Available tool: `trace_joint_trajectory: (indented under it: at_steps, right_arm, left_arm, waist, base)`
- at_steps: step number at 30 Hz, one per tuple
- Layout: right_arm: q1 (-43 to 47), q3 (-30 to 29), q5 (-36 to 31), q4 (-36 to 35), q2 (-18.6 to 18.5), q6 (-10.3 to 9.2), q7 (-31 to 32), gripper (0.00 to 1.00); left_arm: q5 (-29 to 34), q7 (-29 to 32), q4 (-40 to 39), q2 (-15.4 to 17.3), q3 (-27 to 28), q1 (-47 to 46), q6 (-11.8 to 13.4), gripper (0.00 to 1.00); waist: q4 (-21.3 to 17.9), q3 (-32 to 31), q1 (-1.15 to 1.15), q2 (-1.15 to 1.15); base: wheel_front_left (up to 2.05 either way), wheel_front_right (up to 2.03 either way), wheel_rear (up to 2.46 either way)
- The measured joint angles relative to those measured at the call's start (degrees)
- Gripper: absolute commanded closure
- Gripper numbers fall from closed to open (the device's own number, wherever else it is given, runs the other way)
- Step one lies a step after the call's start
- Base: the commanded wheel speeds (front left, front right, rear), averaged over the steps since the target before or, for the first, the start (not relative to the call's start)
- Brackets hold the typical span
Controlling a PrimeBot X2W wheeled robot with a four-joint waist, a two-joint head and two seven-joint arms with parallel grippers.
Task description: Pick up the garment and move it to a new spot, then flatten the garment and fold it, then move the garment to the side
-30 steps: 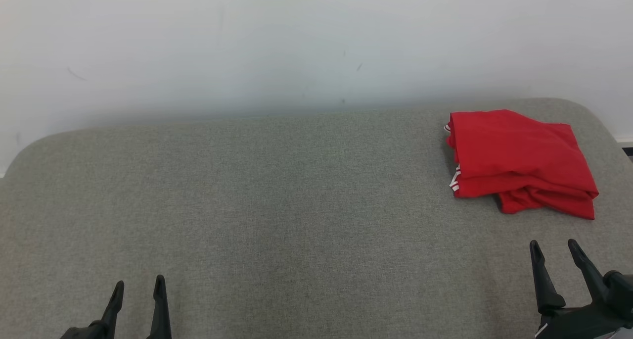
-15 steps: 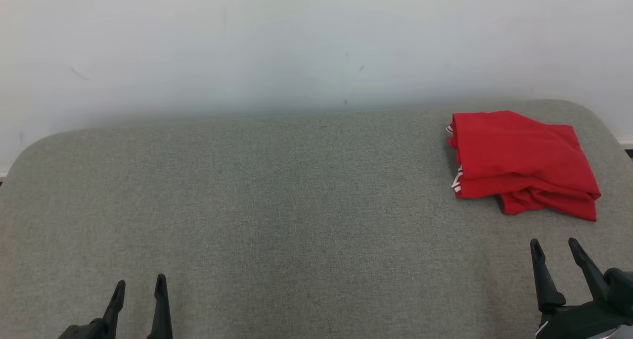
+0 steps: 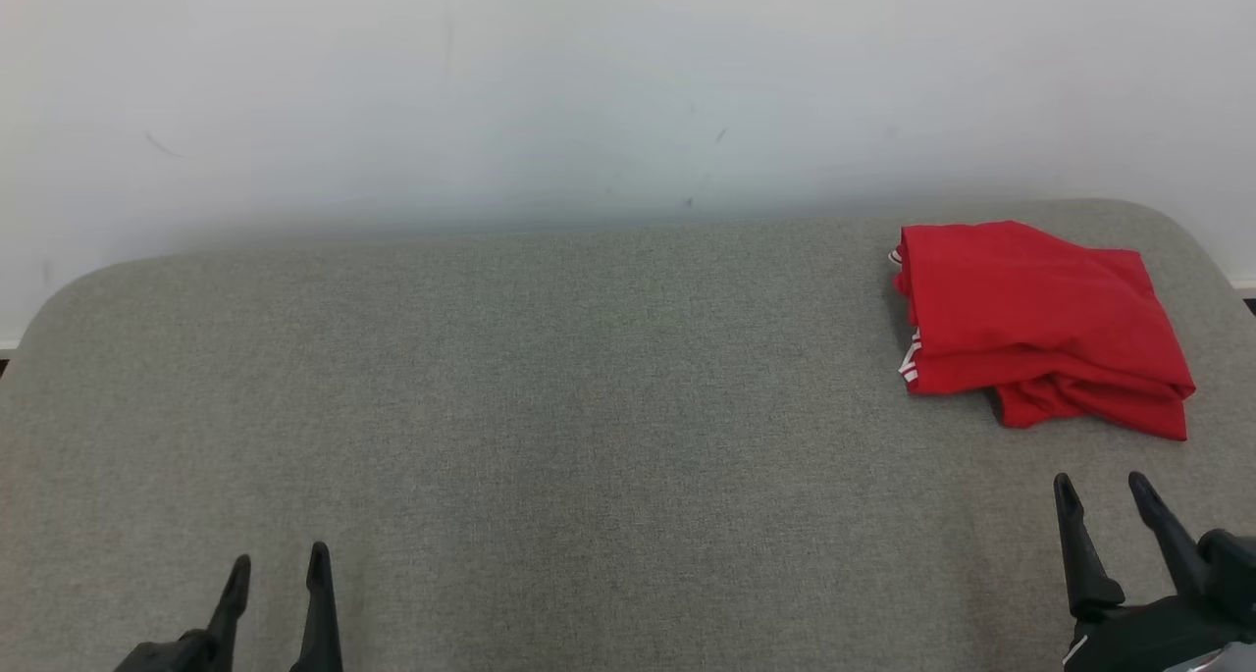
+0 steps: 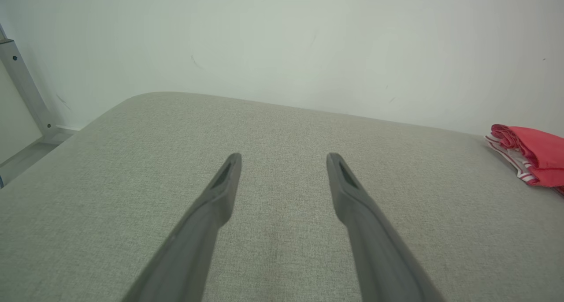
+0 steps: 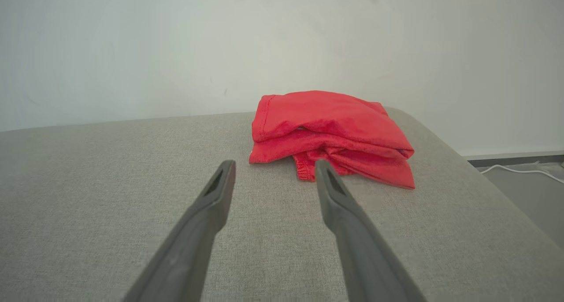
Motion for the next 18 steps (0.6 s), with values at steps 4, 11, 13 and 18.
trace_joint_trajectory:
  at_steps: [4,11,13,18]
  right_arm:
    - [0.47,0.76,0.03,1.74,1.43,0.07,-0.01,1.0]
    - [1.87,0.6,1.68,3.45,3.49,0.52,0.9,1.0]
    - [1.86,0.23,2.83,3.61,3.75,0.62,1.1,1.0]
    - [1.58,-0.46,6.1,3.9,4.7,1.27,2.03,1.0]
  left_arm:
    - [-0.09,0.07,1.98,-0.67,-0.2,0.23,-0.05,1.0]
    - [-1.85,0.58,3.98,-1.35,0.19,0.92,-0.55,1.0]
    - [-2.74,0.76,4.33,-1.43,0.43,0.89,-0.64,1.0]
    - [-6.87,1.36,4.89,-1.71,1.08,0.8,-1.24,1.0]
  waist:
    - [0.02,0.0,0.0,0.0]
    - [0.07,0.06,0.0,0.0]
    - [0.1,0.08,0.0,0.0]
    - [0.16,0.14,0.0,0.0]
  base:
    - [0.0,0.0,0.0]
    - [0.0,0.0,0.0]
    - [0.0,0.0,0.0]
    - [0.0,0.0,0.0]
